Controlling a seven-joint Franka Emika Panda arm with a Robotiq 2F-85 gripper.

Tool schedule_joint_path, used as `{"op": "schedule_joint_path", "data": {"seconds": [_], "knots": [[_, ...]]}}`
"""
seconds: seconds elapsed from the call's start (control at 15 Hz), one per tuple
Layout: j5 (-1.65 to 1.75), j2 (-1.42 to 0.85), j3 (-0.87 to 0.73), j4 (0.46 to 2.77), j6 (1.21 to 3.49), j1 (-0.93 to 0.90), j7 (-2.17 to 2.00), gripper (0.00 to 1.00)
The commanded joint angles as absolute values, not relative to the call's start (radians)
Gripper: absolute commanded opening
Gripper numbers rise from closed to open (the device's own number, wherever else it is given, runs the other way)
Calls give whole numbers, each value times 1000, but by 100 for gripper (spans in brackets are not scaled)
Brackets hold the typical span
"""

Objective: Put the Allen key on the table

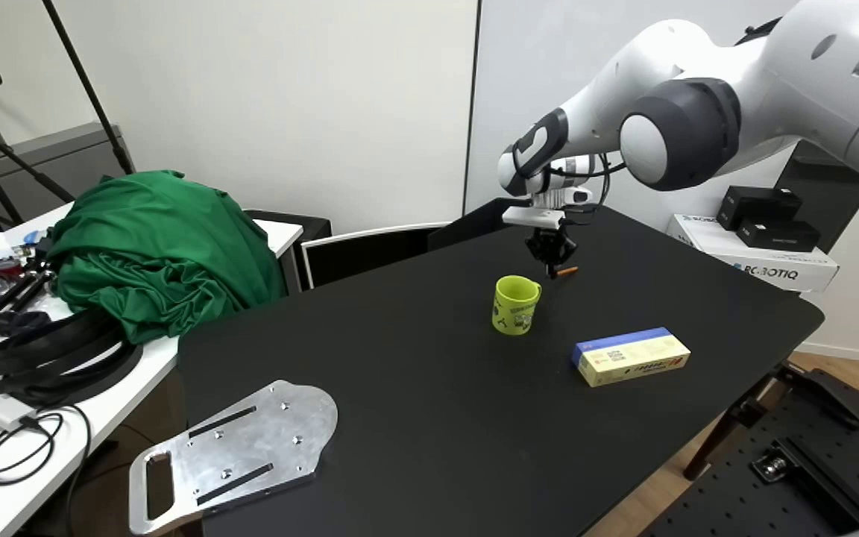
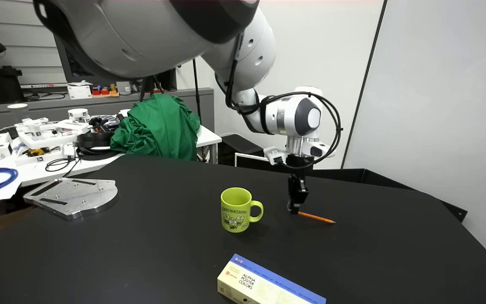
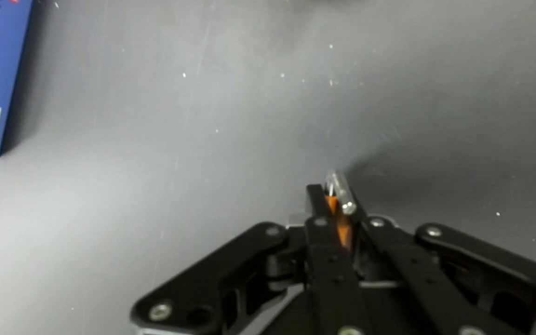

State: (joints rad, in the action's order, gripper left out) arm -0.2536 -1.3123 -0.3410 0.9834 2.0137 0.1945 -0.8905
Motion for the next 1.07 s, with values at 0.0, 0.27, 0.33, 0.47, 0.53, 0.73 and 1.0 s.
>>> {"op": "schedule_joint_path", "data": {"seconds": [0.0, 0.27, 0.33, 0.47, 0.53, 0.73, 1.0], "knots": [[-291, -1309, -298, 940, 1914, 237, -928, 2], [-340, -1318, -284, 927, 1892, 259, -925, 2], [-353, -1320, -283, 930, 1900, 262, -919, 2], [-369, -1323, -280, 933, 1909, 265, -916, 2], [-376, -1325, -279, 932, 1910, 267, -915, 2], [-391, -1336, -280, 931, 1918, 272, -911, 2], [-394, -1358, -284, 925, 1926, 279, -909, 2]]}}
